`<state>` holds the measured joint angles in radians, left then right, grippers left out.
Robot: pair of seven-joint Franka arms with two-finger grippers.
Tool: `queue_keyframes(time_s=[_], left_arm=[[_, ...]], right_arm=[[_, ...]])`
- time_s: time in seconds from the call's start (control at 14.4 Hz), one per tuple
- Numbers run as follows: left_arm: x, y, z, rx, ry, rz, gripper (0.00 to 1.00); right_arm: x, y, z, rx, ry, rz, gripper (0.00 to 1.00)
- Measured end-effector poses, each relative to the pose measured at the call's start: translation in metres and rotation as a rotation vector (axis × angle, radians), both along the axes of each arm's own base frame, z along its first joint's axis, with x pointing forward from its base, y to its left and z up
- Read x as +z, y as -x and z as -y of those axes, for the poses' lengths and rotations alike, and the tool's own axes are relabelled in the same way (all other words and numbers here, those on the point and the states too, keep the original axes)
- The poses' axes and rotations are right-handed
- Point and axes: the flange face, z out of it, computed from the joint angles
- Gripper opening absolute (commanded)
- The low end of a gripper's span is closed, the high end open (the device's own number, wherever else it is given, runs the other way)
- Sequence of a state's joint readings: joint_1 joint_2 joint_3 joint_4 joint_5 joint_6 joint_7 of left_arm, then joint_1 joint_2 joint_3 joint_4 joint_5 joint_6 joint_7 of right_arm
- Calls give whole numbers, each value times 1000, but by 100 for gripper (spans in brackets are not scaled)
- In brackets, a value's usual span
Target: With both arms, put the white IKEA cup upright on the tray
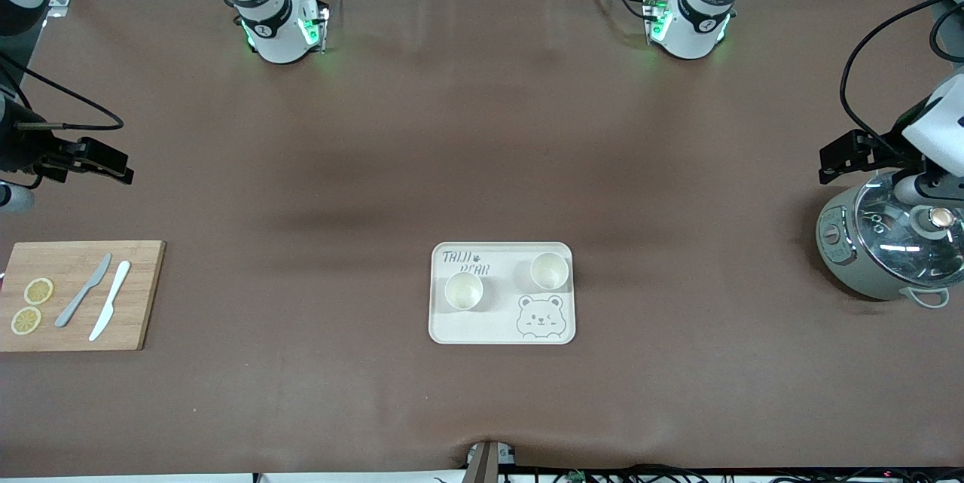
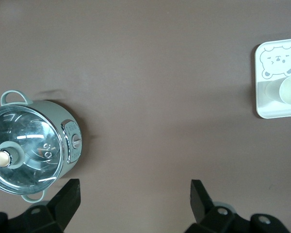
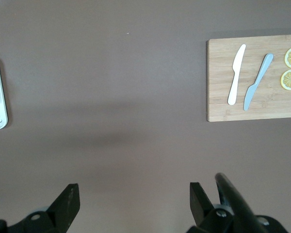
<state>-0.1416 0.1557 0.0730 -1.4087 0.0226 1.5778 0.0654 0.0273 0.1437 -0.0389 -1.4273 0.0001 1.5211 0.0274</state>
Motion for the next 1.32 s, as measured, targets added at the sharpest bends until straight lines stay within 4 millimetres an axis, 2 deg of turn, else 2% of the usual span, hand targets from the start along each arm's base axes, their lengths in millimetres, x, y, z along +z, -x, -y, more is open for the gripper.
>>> queue_keyframes(time_s=[1.32], left_arm=[[-3, -4, 0, 0, 2, 16, 100]], right_arm=[[-5, 0, 0, 0, 0, -11, 100]])
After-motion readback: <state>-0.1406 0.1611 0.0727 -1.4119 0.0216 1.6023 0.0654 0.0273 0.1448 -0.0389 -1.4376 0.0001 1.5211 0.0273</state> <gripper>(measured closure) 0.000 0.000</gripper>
